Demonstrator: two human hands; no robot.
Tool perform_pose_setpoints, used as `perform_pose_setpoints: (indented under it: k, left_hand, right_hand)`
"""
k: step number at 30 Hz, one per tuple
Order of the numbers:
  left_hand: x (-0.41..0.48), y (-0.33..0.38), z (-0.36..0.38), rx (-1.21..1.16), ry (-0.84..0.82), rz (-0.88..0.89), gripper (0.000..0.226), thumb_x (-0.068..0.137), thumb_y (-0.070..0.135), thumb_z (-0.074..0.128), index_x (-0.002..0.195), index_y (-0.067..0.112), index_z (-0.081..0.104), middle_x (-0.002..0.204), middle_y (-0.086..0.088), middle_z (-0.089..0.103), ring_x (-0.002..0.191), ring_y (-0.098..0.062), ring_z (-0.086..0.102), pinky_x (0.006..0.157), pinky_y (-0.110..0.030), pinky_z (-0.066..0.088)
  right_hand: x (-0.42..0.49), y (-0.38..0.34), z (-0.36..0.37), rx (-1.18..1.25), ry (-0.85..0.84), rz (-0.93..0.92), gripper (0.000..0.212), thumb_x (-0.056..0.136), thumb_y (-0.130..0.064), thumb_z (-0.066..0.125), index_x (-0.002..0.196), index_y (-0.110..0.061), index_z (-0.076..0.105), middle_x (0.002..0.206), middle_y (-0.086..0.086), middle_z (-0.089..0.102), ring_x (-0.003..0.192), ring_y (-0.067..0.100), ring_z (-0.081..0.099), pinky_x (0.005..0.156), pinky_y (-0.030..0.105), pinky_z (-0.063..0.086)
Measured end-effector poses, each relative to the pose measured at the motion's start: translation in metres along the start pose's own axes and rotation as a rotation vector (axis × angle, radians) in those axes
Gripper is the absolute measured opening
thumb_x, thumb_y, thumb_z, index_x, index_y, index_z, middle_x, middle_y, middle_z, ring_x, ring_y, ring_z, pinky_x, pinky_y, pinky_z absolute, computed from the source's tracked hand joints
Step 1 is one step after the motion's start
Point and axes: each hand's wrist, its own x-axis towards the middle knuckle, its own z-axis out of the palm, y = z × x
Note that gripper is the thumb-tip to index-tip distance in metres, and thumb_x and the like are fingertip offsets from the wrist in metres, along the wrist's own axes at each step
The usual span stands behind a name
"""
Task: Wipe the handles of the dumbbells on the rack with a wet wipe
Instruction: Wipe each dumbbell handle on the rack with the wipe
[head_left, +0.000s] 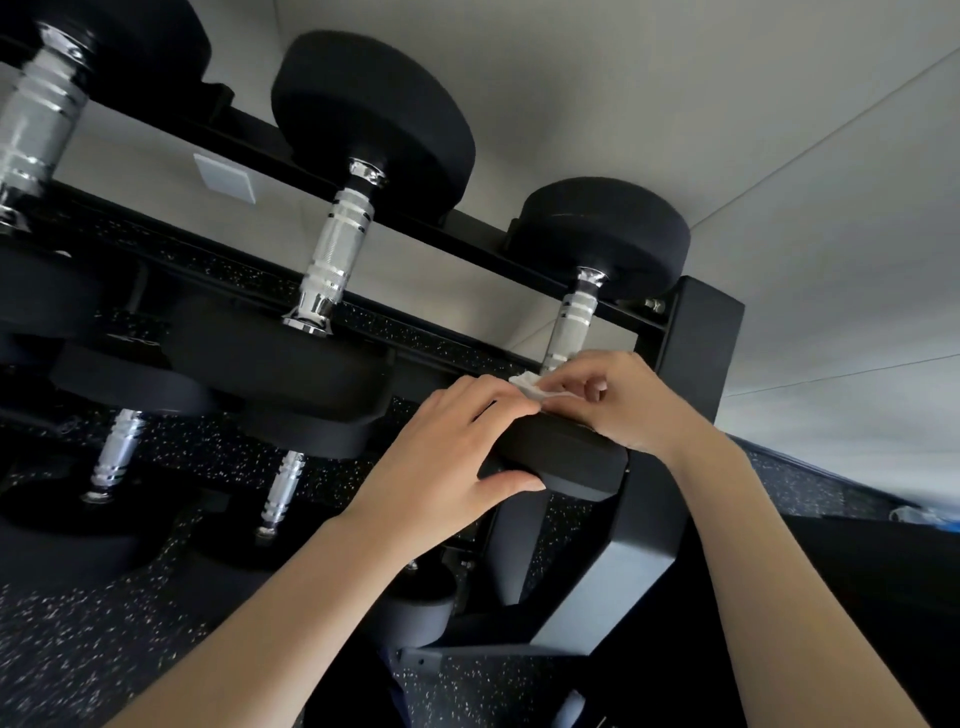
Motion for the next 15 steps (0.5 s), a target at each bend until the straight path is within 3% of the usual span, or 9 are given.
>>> perform_pose_setpoints:
  k: [7, 11, 15]
  left_hand:
    - [0.0, -0.002, 0.002, 0.014, 0.039, 0.028, 0.052, 0.078, 0.048, 0.061, 0.12, 0.02, 0.053, 0.119, 0.008, 0.048, 0.107, -0.011, 0.044, 0.09, -0.024, 0.031]
    - [0.0, -0.003, 0.003, 0.004, 0.029, 0.037, 0.052, 0.079, 0.051, 0.056, 0.119, 0.019, 0.054, 0.119, 0.006, 0.05, 0.108, -0.014, 0.046, 0.089, -0.029, 0.034]
    - [0.001, -0.006, 0.003, -0.016, 0.027, 0.049, 0.053, 0.078, 0.052, 0.054, 0.119, 0.018, 0.055, 0.118, 0.004, 0.052, 0.109, -0.015, 0.046, 0.089, -0.03, 0.035]
  right_hand:
    - [0.011, -0.012, 0.003, -0.273, -0.006, 0.033, 0.024, 0.085, -0.042, 0.062, 0.104, -0.03, 0.069, 0.061, -0.013, 0.045, 0.058, 0.001, 0.041, 0.061, 0.028, 0.038]
    - [0.017, -0.018, 0.005, -0.355, 0.019, 0.063, 0.025, 0.084, -0.041, 0.063, 0.104, -0.026, 0.069, 0.073, -0.006, 0.053, 0.074, 0.014, 0.054, 0.07, 0.038, 0.051]
    - [0.022, -0.025, 0.006, -0.439, -0.001, 0.105, 0.027, 0.085, -0.039, 0.061, 0.107, -0.024, 0.067, 0.087, 0.008, 0.061, 0.086, 0.026, 0.059, 0.077, 0.043, 0.053]
